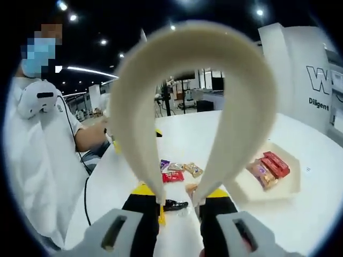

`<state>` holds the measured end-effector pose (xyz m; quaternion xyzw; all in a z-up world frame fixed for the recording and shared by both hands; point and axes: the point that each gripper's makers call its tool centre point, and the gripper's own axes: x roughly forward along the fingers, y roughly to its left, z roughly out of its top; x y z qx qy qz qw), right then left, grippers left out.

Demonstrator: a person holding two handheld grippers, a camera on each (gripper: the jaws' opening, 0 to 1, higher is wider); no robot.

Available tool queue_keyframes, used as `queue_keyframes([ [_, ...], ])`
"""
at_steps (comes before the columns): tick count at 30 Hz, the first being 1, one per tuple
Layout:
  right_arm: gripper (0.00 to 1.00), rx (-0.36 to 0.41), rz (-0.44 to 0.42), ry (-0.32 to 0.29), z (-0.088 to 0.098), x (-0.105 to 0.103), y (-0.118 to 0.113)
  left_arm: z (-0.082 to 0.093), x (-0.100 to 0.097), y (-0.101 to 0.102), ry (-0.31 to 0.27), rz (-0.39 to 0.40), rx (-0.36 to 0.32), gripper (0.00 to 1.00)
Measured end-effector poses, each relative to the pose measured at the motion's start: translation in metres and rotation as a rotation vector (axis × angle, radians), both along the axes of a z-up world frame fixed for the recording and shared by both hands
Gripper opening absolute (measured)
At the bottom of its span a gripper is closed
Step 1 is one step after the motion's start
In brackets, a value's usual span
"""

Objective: Place the target food into the container with the food tongs after gripping and lifting it, then release it inside without dropping or visibly crushing the food.

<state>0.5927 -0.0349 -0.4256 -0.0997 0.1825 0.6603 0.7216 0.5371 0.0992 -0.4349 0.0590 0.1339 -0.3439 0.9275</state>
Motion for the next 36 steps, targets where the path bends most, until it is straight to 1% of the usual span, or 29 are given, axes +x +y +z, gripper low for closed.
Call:
queue_keyframes([
  [5,0.23,0.006,0.021,-0.016,0.001,-0.001,0.004,0.000,-0.008,0.001,-0.022,0.000,0.009,0.72],
  [8,0.24,-0.010,0.029,-0.035,-0.003,0.001,0.005,0.001,-0.012,0.000,-0.031,-0.001,0.005,0.76],
  [12,0.24,-0.017,0.039,-0.041,-0.006,0.002,0.006,-0.001,-0.015,0.000,-0.038,0.008,0.007,0.86],
  [13,0.24,-0.020,0.043,-0.046,-0.006,0.002,0.007,-0.001,-0.016,-0.001,-0.039,0.008,0.005,0.88],
  [17,0.24,-0.043,0.051,-0.062,-0.011,0.006,0.008,-0.003,-0.018,0.000,-0.025,0.005,0.004,0.91],
  [18,0.24,-0.046,0.055,-0.059,-0.012,0.006,0.008,-0.003,-0.018,0.000,-0.014,0.004,0.004,0.93],
  [22,0.24,-0.058,0.074,-0.077,-0.013,0.007,0.011,0.001,-0.018,0.000,0.006,-0.002,-0.001,0.99],
  [24,0.24,-0.065,0.083,-0.086,-0.015,0.009,0.012,0.006,-0.019,-0.001,0.004,-0.012,-0.010,0.99],
  [27,0.24,-0.096,0.096,-0.100,-0.020,0.011,0.014,0.008,-0.019,-0.001,0.006,-0.016,-0.013,0.99],
  [29,0.24,-0.101,0.107,-0.099,-0.022,0.012,0.015,0.010,-0.019,-0.001,0.005,-0.017,-0.018,0.99],
  [33,0.24,-0.103,0.119,-0.105,-0.023,0.013,0.017,0.010,-0.020,0.000,0.010,-0.016,-0.024,0.99],
  [36,0.23,-0.121,0.131,-0.118,-0.026,0.016,0.018,0.009,-0.019,0.002,0.017,-0.008,-0.023,0.99],
])
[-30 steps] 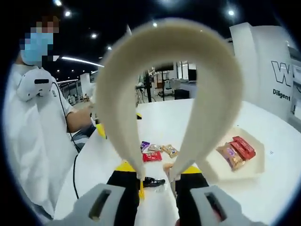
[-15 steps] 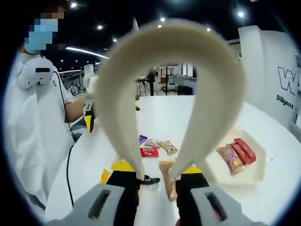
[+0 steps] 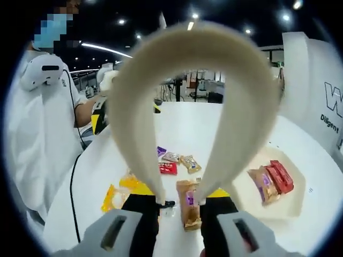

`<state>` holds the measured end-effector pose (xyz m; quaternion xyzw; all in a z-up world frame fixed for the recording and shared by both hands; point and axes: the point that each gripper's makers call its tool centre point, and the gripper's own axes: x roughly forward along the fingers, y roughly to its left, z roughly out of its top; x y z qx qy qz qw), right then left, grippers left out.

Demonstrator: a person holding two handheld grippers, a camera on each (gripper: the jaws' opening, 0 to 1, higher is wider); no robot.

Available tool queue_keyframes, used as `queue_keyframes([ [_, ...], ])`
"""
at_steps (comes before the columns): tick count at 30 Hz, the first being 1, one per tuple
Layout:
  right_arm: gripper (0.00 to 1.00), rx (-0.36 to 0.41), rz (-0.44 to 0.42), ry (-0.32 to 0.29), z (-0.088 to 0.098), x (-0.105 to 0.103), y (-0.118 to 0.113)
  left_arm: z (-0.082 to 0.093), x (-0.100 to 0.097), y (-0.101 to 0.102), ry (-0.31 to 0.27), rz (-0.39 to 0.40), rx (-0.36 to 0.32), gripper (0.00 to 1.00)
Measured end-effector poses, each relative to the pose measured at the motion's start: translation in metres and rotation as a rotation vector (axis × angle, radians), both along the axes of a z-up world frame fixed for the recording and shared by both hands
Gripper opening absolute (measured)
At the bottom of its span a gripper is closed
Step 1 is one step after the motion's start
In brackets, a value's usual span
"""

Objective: Place the target food into the container with the food tongs after gripping and lifting it, then release it inside without dropping or visibly crushing the food.

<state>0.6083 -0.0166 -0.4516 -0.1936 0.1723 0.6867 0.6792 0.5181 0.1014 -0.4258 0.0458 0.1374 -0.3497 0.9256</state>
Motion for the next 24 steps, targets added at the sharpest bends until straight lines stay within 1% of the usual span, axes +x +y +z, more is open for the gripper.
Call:
queue_keyframes([
  [9,0.24,-0.041,0.034,-0.043,-0.010,0.006,0.006,-0.003,0.002,0.001,0.012,0.007,-0.001,0.99],
  [10,0.24,-0.041,0.037,-0.038,-0.011,0.005,0.006,-0.003,0.002,0.001,0.014,0.007,-0.001,0.99],
  [13,0.24,-0.053,0.044,-0.055,-0.014,0.008,0.008,-0.006,0.003,0.001,0.021,0.010,-0.002,0.99],
  [20,0.24,-0.064,0.053,-0.066,-0.018,0.012,0.010,-0.008,0.003,-0.001,0.030,0.009,-0.002,0.99],
  [24,0.24,-0.085,0.059,-0.074,-0.026,0.014,0.010,-0.010,0.003,-0.001,0.036,0.009,0.002,0.99],
])
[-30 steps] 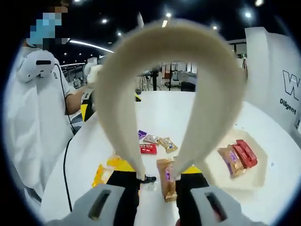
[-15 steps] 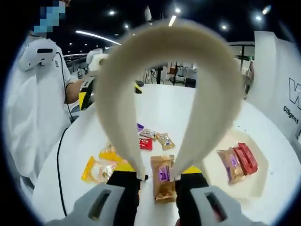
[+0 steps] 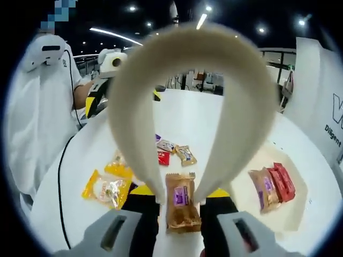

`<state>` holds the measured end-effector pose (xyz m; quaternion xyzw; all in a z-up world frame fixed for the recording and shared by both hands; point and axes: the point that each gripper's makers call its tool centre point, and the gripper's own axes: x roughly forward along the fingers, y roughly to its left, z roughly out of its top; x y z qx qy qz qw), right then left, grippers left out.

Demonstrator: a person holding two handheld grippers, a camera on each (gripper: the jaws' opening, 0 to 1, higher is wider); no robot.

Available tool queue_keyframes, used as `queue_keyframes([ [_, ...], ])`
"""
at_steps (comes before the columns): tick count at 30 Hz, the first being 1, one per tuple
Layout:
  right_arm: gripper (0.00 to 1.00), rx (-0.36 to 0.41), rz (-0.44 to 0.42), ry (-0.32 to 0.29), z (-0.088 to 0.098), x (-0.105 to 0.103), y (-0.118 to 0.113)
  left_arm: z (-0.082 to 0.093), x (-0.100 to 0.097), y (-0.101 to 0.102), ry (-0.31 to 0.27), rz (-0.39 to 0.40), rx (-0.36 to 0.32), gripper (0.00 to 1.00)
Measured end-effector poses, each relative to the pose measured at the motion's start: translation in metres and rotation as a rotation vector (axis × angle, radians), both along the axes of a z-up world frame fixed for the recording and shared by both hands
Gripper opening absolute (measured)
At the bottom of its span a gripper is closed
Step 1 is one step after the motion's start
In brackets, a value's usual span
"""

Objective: Place the target food into the container with the food tongs after gripping and lifting it, then release it inside without dropping or visibly crushing the food.

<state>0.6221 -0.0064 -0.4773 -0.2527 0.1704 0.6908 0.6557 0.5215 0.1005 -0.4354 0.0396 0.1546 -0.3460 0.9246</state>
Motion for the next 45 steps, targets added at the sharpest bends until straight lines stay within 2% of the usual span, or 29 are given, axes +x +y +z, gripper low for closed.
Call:
queue_keyframes([
  [17,0.25,-0.013,-0.005,0.019,-0.009,0.005,0.001,-0.003,-0.001,0.000,0.015,-0.004,-0.003,0.99],
  [24,0.23,-0.019,-0.024,0.055,-0.012,0.004,0.003,-0.005,-0.002,0.001,0.018,-0.001,-0.008,0.99],
  [37,0.21,-0.008,-0.050,0.072,-0.012,0.006,0.004,-0.008,-0.003,0.004,0.025,0.007,-0.020,0.98],
  [45,0.21,0.032,-0.070,0.096,-0.005,0.008,0.005,-0.011,-0.004,0.006,0.028,0.011,-0.019,0.98],
])
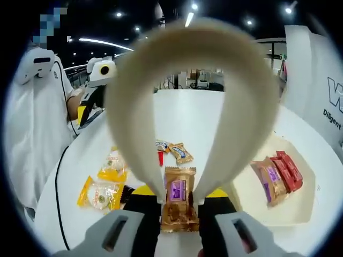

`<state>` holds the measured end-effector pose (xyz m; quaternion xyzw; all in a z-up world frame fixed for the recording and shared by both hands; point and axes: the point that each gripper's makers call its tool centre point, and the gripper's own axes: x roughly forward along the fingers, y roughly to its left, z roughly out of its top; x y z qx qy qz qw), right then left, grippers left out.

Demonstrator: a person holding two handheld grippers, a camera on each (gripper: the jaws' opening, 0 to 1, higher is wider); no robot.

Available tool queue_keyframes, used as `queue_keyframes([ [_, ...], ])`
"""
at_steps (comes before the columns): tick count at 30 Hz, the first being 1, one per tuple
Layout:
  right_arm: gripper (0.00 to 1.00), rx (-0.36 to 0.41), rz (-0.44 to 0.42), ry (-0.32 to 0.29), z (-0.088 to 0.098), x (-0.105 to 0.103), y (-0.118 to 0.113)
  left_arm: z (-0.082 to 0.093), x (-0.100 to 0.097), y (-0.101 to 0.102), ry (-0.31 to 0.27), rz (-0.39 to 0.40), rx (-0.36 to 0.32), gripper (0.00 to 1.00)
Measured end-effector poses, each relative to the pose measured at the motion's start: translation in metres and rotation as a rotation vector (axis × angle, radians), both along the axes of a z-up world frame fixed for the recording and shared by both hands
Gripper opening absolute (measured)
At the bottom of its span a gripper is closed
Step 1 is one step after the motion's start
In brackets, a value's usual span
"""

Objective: Place the target food into the container with the food tongs after gripping and lifting it, then release it inside without dropping or visibly crushing the food.

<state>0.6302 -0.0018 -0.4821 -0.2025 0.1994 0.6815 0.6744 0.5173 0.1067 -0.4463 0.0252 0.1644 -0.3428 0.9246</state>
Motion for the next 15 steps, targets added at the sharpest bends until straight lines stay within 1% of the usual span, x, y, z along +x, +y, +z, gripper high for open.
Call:
queue_keyframes([
  [7,0.21,0.004,-0.011,-0.005,0.010,0.001,-0.002,0.001,0.000,0.000,-0.003,-0.001,-0.005,0.98],
  [15,0.21,0.014,-0.006,-0.018,0.028,-0.001,-0.003,0.003,0.001,-0.001,-0.009,-0.005,-0.010,0.98],
])
